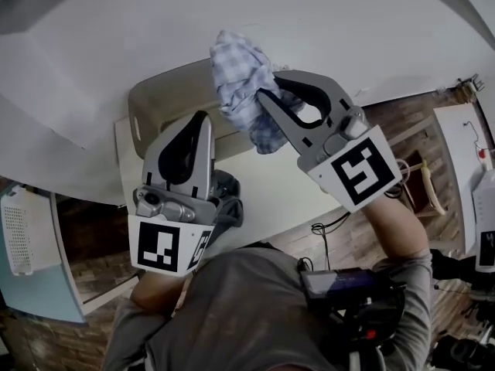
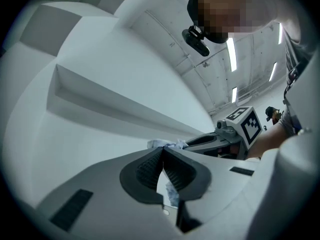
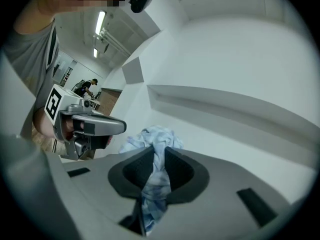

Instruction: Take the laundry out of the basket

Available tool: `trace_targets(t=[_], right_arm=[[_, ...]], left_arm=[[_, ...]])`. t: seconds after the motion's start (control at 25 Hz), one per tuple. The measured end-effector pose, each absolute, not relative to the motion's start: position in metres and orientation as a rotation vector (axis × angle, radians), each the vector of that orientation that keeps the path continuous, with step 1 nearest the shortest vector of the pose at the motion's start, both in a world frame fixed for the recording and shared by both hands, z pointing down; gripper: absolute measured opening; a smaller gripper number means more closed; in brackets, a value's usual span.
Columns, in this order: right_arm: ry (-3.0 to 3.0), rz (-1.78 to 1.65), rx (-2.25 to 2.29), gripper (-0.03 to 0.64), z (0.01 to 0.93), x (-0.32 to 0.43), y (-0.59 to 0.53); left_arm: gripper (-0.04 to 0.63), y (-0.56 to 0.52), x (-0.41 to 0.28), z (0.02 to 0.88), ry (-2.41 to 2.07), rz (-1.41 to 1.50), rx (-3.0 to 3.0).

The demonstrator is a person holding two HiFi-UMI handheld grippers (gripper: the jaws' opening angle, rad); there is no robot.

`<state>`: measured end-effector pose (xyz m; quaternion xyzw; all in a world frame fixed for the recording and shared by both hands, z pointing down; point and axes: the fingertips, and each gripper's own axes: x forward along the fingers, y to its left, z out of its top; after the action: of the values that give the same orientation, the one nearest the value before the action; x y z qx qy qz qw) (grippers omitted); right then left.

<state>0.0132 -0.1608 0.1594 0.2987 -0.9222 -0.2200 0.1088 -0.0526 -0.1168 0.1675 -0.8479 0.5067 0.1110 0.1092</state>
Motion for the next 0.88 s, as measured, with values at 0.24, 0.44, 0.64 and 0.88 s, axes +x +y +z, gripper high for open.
trace_targets(t=[0.24, 0.44, 0.64, 0.88], right_arm=[[-2.659, -0.555, 1.002, 0.071, 0.192, 0.052, -0.139], [-2.588, -0.501, 1.043, 0.072, 0.235, 0.075, -0.121], [-2.585, -0.364, 1.074, 0.072, 0.280, 0.092, -0.107], [-2.535, -0.171, 1.097, 0.074, 0.363, 0.113, -0.105]], left_arm=[[0.009, -0.117, -0.033, 0.171, 1.412, 0.332, -2.558], [0.009, -0.114, -0.023, 0.176, 1.373, 0.316, -2.589], [0.009, -0.112, -0.014, 0.177, 1.347, 0.292, -2.608], [0.009, -0.121, -0.006, 0.184, 1.336, 0.257, -2.625]])
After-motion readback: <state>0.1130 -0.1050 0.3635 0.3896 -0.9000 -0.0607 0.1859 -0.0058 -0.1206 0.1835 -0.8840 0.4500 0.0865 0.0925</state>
